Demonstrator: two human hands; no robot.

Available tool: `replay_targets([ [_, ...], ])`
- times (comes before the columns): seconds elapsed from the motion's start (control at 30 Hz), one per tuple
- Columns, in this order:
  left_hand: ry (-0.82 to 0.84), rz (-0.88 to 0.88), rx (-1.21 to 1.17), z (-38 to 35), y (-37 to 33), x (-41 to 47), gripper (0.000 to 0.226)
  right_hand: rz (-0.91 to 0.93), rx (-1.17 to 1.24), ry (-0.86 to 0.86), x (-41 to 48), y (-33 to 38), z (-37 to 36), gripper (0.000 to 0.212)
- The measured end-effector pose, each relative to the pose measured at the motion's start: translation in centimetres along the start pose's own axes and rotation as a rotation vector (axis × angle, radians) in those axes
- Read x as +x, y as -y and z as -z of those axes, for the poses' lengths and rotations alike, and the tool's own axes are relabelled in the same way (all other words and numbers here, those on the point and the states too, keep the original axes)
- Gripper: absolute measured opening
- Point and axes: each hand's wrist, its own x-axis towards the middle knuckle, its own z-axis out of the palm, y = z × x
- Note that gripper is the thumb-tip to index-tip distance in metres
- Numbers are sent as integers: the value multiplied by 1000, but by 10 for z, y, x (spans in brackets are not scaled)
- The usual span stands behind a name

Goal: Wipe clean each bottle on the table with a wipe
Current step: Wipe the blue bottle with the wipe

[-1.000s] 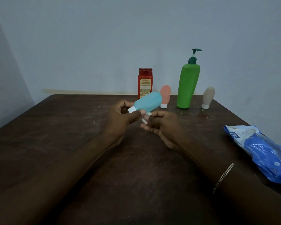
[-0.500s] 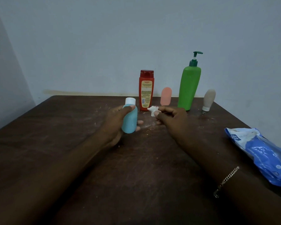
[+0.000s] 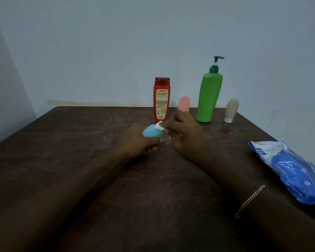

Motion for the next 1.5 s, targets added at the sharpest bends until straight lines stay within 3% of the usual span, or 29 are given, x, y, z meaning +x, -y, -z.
replay_targets([
  [0.13,-60,-87,286,0,-5,-6,50,22,-72,21,1,5,0,26],
  [0.23,-35,-134,344,-3,-11,-11,47,12,-139,66,4,9,-2,18],
  [0.4,-56,-91,259,-2,-7,-8,44,52,-153,105,1,10,-3,22],
  [0.53,-6,-282,506,0,-7,-12,41,-56,-73,132,3,7,-1,11],
  [0.67,43,-435,584,0,-5,-15,41,-429,358,350,8,-7,9,17],
  [0.8,25,-466,420,2,-8,-15,42,-800,1037,307,5,-16,18,23],
  [0.9,-86,-442,167,2,-7,-14,40,-853,1447,225,2,-10,19,36],
  [0.97,-130,-360,14,-1,-5,-12,40,-834,1529,148,2,-5,10,39],
  [1.13,-137,-96,-148,2,3,-1,34,-729,1259,85,1,7,2,21],
  [1.23,-60,-11,-156,5,7,1,25,-357,570,-40,-1,13,4,19],
  [1.3,20,21,-176,4,4,0,26,-136,277,-122,0,14,3,16],
  [1.5,214,-38,-396,10,-1,-6,19,2,11,-154,2,11,4,11],
])
